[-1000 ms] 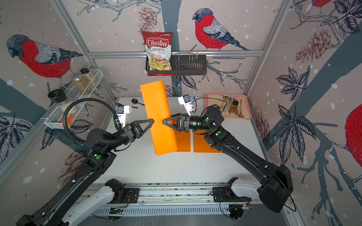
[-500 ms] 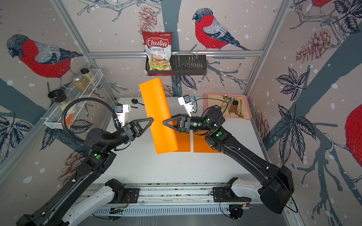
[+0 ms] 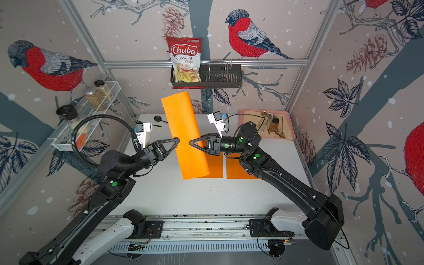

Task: Fold the rectangular paper in half along the long edge
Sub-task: Fold the paper.

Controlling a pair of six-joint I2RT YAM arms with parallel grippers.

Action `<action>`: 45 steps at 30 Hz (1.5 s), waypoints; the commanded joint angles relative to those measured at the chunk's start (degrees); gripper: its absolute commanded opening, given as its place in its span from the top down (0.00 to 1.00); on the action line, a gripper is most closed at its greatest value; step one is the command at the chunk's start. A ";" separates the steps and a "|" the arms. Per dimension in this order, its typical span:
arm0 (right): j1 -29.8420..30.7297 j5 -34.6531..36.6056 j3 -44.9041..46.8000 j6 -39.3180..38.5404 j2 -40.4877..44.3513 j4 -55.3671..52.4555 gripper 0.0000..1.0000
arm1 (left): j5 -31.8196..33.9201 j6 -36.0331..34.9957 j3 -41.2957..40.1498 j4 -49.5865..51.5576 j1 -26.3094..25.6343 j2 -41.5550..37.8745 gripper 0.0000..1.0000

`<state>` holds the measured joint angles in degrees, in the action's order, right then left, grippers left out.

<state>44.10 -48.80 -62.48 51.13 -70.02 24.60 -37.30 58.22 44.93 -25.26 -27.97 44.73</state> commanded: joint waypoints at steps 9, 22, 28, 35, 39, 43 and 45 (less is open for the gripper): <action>0.09 0.98 -0.72 -1.94 0.04 -0.67 0.70 | -0.12 -0.30 0.34 -1.80 -0.04 -0.17 0.89; 0.11 1.42 -1.07 -2.62 0.06 -1.42 0.72 | -0.27 -0.34 0.18 -1.38 -0.02 -0.25 0.88; 0.27 1.59 -1.15 -2.86 -0.03 -1.82 0.73 | -0.23 -0.38 0.16 -1.20 -0.05 -0.16 0.84; 0.44 1.95 -1.55 -3.63 -0.05 -2.96 0.74 | -0.15 -0.38 0.08 -0.96 -0.07 -0.20 0.82; 0.55 2.48 -1.86 -4.44 -0.06 -4.29 0.74 | -0.27 -0.41 0.15 -1.06 -0.07 -0.21 0.82; 0.64 2.56 -1.95 -4.55 0.05 -4.56 0.72 | -0.52 -0.27 0.08 -1.49 -0.07 -0.16 0.97; 0.60 1.94 -1.71 -4.16 0.06 -3.96 0.68 | -0.55 -0.21 0.21 -1.79 -0.03 -0.17 1.00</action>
<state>44.64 -46.65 -63.88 47.72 -70.08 19.57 -37.41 58.04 44.93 -24.80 -27.97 44.66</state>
